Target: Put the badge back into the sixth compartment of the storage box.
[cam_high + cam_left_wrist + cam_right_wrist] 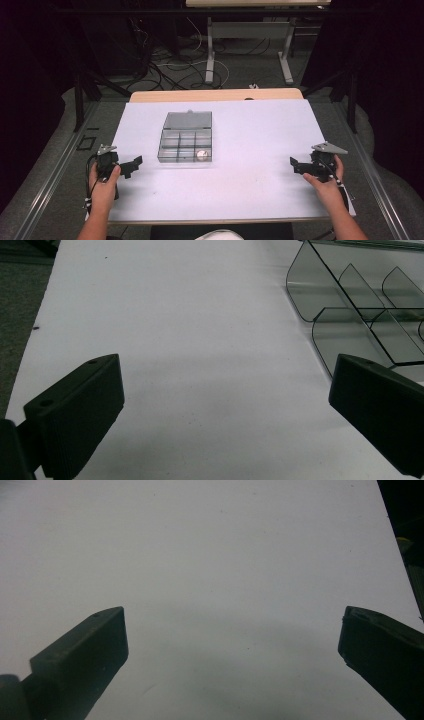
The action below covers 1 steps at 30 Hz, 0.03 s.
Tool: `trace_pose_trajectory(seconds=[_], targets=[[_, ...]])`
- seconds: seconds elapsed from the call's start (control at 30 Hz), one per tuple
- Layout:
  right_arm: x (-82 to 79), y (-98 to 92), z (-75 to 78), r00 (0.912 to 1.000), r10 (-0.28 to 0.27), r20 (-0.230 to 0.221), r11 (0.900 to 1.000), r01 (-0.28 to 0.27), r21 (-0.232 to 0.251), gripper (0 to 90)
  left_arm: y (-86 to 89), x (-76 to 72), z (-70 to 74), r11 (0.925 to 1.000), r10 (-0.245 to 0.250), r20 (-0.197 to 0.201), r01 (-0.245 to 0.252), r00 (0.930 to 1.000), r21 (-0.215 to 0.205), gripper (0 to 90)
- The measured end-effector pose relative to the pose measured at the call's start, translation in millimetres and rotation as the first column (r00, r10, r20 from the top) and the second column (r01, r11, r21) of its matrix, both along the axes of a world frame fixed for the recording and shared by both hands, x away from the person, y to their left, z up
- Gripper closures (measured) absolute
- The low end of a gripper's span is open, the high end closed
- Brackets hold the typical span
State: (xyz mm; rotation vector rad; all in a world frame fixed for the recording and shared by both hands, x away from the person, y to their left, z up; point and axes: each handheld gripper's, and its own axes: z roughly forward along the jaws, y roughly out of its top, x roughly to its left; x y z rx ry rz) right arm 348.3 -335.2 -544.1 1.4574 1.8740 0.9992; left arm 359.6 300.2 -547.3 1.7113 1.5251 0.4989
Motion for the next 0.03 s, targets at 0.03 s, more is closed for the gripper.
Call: trace_pose_trajectory(seconds=[0.03], targets=[[0.2, -0.1, -0.1, 1.0, 0.001, -0.001, 1.0, -0.001, 0.001, 0.0, -0.2, 0.2, -0.3, 1.0, 0.002, 0.004, -0.002, 1.0, 0.0, 1.5]])
